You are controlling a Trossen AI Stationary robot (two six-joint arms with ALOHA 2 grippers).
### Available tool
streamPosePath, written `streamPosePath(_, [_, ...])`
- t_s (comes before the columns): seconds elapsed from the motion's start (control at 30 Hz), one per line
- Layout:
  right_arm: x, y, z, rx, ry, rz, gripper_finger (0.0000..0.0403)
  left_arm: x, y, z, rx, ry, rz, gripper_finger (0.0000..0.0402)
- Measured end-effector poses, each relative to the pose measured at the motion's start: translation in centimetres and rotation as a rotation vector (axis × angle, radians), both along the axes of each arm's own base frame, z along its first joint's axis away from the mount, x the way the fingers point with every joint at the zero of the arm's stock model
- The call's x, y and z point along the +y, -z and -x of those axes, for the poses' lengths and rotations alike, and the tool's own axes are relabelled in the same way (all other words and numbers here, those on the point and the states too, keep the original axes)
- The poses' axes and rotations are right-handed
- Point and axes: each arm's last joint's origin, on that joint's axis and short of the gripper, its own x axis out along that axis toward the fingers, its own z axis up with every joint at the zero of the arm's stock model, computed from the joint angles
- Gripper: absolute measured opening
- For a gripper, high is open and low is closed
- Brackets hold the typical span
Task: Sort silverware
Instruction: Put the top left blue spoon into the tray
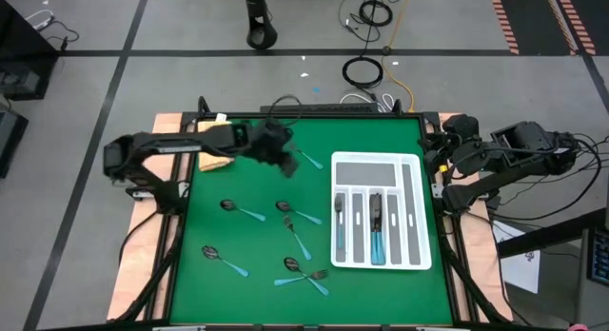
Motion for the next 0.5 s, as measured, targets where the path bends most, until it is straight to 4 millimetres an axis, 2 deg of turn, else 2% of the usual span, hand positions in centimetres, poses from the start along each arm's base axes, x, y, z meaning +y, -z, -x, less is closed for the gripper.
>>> streamPosePath(0.1, [0.0, 0.0, 0.0, 0.0, 0.001, 0.001, 0.0123, -2.6, 0.2, 2.7, 0.242, 0.128, -0.032, 0.0111])
streamPosePath(0.2, [0.0, 0.0, -0.1, 0.003, 0.001, 0.007, 0.0123, -4.6, 1.2, 5.0, 0.42, 0.192, -0.074, 0.0111])
streamPosePath(0.37, [0.0, 0.0, -0.1, 0.014, -0.003, 0.024, 0.0123, -6.9, 4.2, 7.3, 0.519, 0.281, -0.08, 0.0111])
streamPosePath(0.5, [0.0, 0.0, -0.2, 0.015, -0.004, 0.025, 0.0123, -7.7, 6.6, 8.6, 0.606, 0.31, -0.091, 0.0111])
